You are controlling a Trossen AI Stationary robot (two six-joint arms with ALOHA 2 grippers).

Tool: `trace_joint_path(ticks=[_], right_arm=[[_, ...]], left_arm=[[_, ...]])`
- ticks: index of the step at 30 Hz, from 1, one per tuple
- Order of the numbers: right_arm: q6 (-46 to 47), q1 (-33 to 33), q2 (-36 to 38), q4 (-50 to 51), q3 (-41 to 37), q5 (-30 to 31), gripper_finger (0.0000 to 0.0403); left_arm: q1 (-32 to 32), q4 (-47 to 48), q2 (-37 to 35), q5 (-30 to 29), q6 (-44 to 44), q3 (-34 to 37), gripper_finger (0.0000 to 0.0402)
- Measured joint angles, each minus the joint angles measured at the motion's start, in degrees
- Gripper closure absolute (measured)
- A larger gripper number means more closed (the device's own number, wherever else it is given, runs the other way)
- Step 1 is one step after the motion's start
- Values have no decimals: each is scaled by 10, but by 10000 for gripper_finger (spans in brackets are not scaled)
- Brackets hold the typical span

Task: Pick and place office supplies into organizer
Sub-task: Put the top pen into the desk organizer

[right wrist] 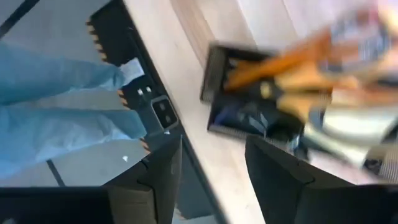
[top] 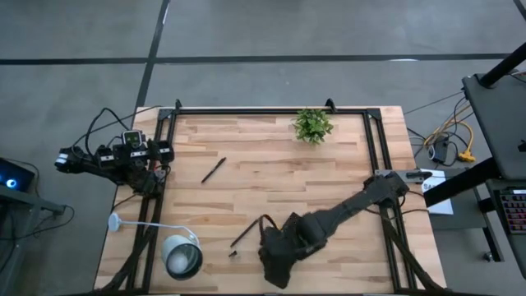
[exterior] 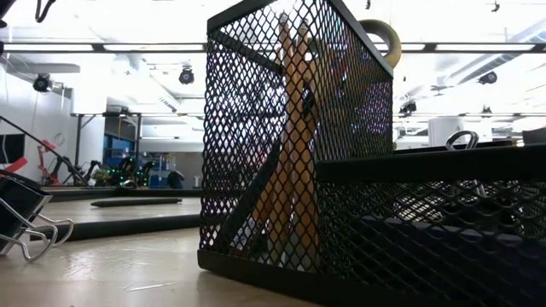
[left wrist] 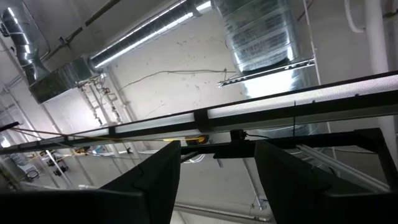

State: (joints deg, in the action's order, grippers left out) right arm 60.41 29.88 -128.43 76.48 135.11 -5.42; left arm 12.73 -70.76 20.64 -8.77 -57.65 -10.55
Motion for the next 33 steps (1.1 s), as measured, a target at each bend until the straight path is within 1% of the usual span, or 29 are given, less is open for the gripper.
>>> trace_joint_path(ticks=[3, 5, 7, 10, 12, 15, 18, 21, 23, 26, 28, 30, 33], right_arm=[[-90, -23, 6, -27, -2, -8, 245], [-124, -40, 15, -50, -2, -17, 250], [-126, -57, 24, -60, -1, -19, 255], [-126, -82, 31, -69, -1, -19, 261], [-132, -96, 35, -68, -1, -12, 264], [-155, -111, 52, -66, -1, 7, 267], [-175, -125, 71, -61, -1, 24, 269], [-202, -137, 93, -45, -1, 68, 268], [-215, -143, 116, -30, -1, 117, 269], [-217, -147, 152, -10, -1, 212, 271], [-221, -147, 168, -11, -2, 268, 270], [-230, -147, 179, -11, -3, 303, 269], [-232, -141, 194, -4, -3, 331, 269]], left_arm=[[0, 9, -2, 1, 0, 0, 210], [0, 8, -2, 7, -1, 0, 210], [0, 7, -4, 11, -3, 0, 210], [0, 7, -7, 12, -33, 0, 210], [0, 13, -4, 12, -30, 0, 210], [0, 78, -4, 12, -31, -4, 210], [0, 187, -6, -6, -31, -13, 210], [0, 292, -7, -7, -4, -28, 210], [0, 351, -8, -28, -1, -36, 210], [0, 415, -10, -86, 8, -39, 210], [0, 454, -13, -116, 51, -46, 210], [0, 502, -17, -156, 77, -56, 210], [0, 586, -16, -217, 97, -74, 211]])
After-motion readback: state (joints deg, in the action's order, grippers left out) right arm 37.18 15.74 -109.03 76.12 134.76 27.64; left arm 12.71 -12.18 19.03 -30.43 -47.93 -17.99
